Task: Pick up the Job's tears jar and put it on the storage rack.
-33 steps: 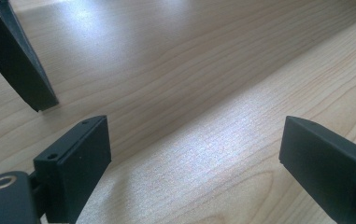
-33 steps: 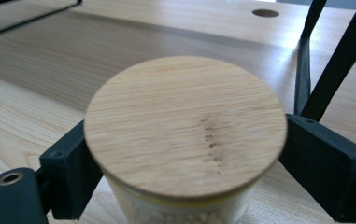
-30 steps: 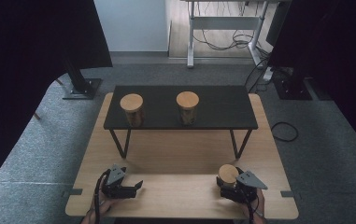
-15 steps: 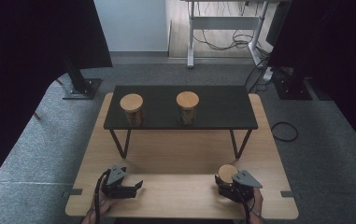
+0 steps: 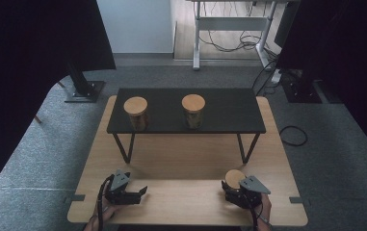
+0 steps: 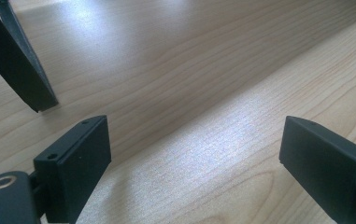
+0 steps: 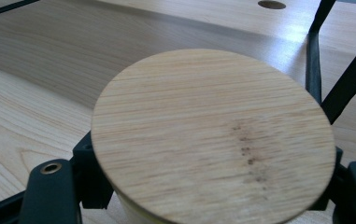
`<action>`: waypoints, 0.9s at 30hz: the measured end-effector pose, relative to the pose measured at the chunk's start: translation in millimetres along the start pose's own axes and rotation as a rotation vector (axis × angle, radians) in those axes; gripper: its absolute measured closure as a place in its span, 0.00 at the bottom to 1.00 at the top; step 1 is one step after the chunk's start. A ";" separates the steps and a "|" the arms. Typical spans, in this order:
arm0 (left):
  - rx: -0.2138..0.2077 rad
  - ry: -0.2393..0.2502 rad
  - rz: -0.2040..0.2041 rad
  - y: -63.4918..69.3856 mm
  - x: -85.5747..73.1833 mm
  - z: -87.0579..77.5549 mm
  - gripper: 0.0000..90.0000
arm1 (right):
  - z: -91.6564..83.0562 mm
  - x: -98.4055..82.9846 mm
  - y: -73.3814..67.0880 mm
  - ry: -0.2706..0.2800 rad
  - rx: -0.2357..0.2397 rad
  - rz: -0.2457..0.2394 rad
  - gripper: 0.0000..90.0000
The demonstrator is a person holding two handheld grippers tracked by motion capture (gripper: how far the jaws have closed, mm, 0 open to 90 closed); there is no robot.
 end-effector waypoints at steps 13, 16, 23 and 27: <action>0.001 0.000 0.003 0.3 0.0 0.0 0.09 | -5.8 2.9 0.8 0.027 -0.029 0.001 0.27; 0.001 -0.001 0.004 0.3 0.0 0.0 0.09 | -8.9 4.4 -0.4 0.039 -0.030 0.000 0.27; 0.000 -0.001 0.004 0.2 0.0 0.1 0.09 | -14.8 10.0 -10.8 0.080 -0.022 -0.033 0.27; 0.000 -0.001 0.004 0.2 0.0 0.1 0.09 | -16.7 12.2 -16.8 0.083 -0.010 -0.046 0.27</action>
Point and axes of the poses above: each handheld gripper's, and its own axes: z roughly forward along the jaws, x roughly out of its top, y roughly to its right, the point moved 3 cm from there along z, roughly forward along the jaws, and after that the axes turned 14 degrees about x, right-handed, at the moved point
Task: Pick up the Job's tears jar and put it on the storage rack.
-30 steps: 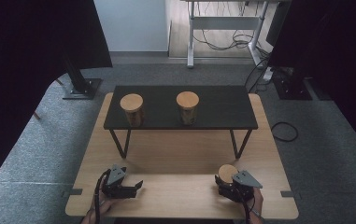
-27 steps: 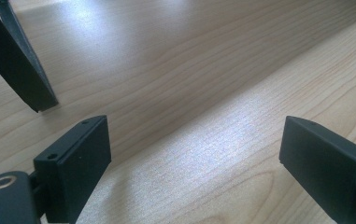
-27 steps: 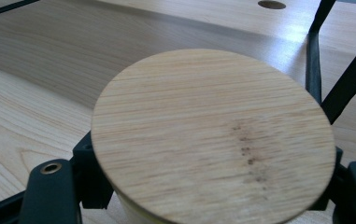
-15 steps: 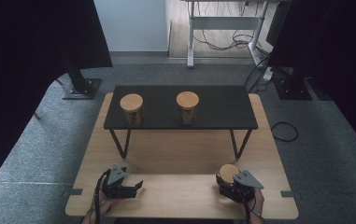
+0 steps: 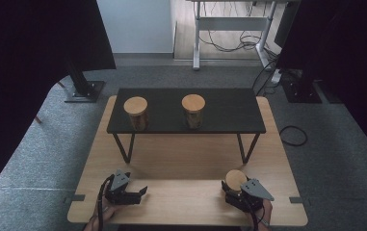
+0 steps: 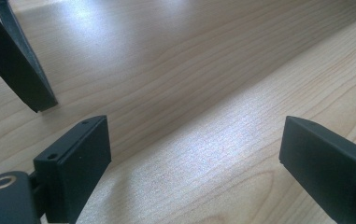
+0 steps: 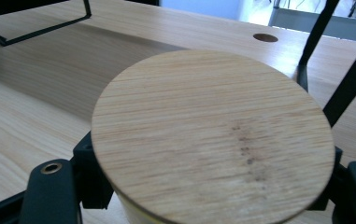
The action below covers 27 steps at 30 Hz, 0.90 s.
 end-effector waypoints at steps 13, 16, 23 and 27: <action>-0.003 -0.002 0.001 0.0 0.0 0.2 0.09 | -8.3 10.5 -9.8 0.035 0.041 0.018 0.27; -0.003 -0.001 0.001 0.0 0.0 0.1 0.09 | -12.7 16.5 -13.0 0.058 0.050 0.022 0.27; -0.004 -0.001 0.003 0.3 0.0 0.0 0.09 | -18.2 25.1 -20.4 0.084 0.062 0.013 0.27; -0.006 -0.002 0.003 0.2 0.0 0.2 0.09 | -19.4 27.9 -23.7 0.083 0.066 -0.004 0.27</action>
Point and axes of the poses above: each handheld gripper's, and its own axes: z roughly forward along the jaws, x roughly out of its top, y roughly to its right, the point moved 3 cm from there along z, roughly forward along the jaws, and after that the axes turned 14 degrees about x, right-handed, at the moved point
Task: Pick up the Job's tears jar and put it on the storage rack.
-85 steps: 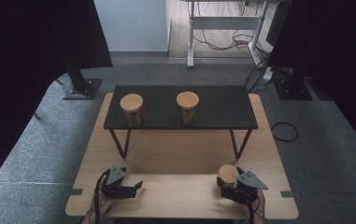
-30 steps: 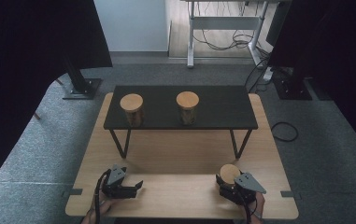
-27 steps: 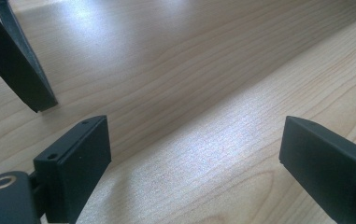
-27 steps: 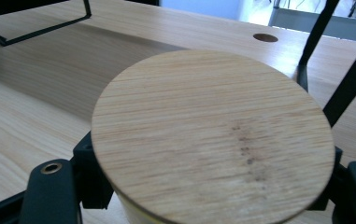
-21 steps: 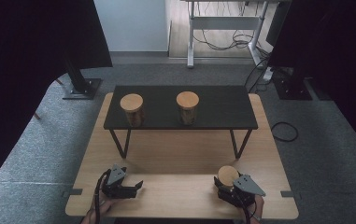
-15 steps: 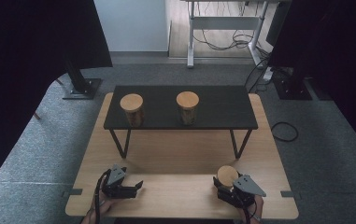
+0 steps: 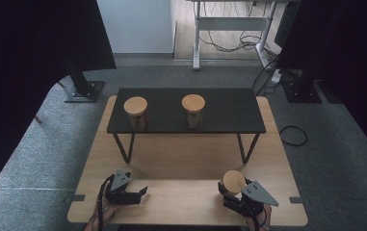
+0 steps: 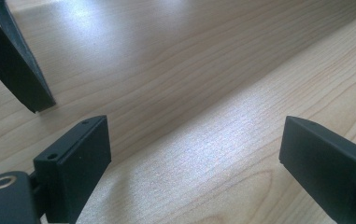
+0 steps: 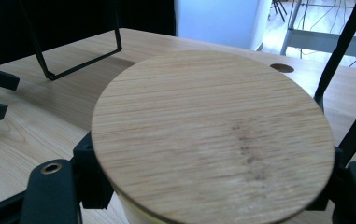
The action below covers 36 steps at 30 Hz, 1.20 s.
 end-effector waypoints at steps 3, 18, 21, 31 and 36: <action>0.001 0.000 0.000 0.1 0.0 0.0 0.09 | -0.8 2.1 -1.9 0.002 -0.001 -0.012 0.27; 0.007 -0.002 0.002 0.4 -0.1 -0.1 0.09 | -7.4 11.2 0.6 0.017 -0.021 -0.027 0.27; 0.006 0.000 0.000 0.2 -0.1 -0.2 0.09 | -9.4 13.9 0.7 0.022 -0.018 -0.031 0.27; 0.003 0.000 -0.005 -0.4 -0.1 -0.1 0.09 | -10.7 24.2 -1.6 0.042 -0.004 -0.037 0.27; 0.002 0.000 -0.009 -0.7 -0.1 -0.1 0.09 | -10.0 26.9 -0.8 0.045 -0.005 -0.038 0.27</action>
Point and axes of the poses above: each handheld gripper's, and its own axes: z roughly forward along the jaws, x roughly out of its top, y roughly to its right, the point moved 3 cm from there along z, roughly forward along the jaws, and after that the axes turned 14 degrees about x, right-handed, at the moved point
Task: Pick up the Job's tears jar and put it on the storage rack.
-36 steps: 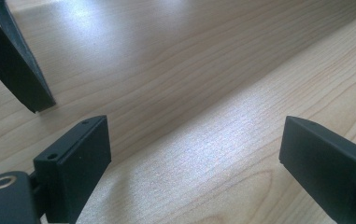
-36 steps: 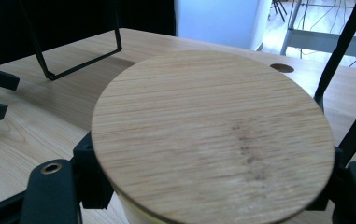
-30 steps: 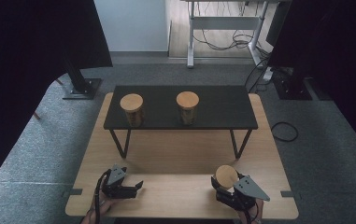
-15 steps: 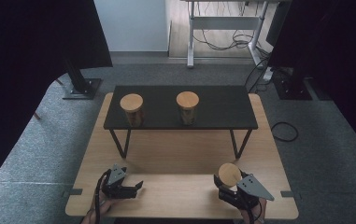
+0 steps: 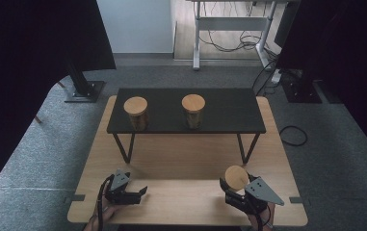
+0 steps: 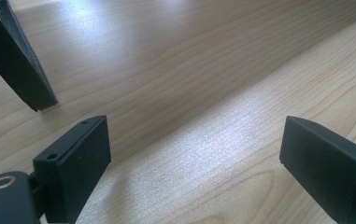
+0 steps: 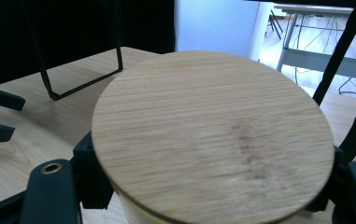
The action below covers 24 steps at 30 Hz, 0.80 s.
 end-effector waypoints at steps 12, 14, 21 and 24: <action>0.001 0.000 0.004 0.4 0.0 0.0 0.09 | -3.7 12.9 3.9 0.032 -0.007 0.002 0.28; 0.001 0.000 0.003 0.3 0.0 0.1 0.09 | -4.8 15.3 3.8 0.033 -0.004 -0.003 0.27; 0.001 -0.001 0.004 0.4 0.0 0.1 0.09 | -8.0 26.3 4.1 0.036 0.003 -0.028 0.27; 0.001 -0.001 0.004 0.4 0.0 0.1 0.09 | -8.7 30.8 4.4 0.041 0.003 -0.034 0.27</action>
Point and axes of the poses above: each handheld gripper's, and its own axes: z roughly forward along the jaws, x roughly out of its top, y roughly to its right, the point moved 3 cm from there along z, roughly forward along the jaws, and after that the axes turned 14 degrees about x, right-handed, at the moved point
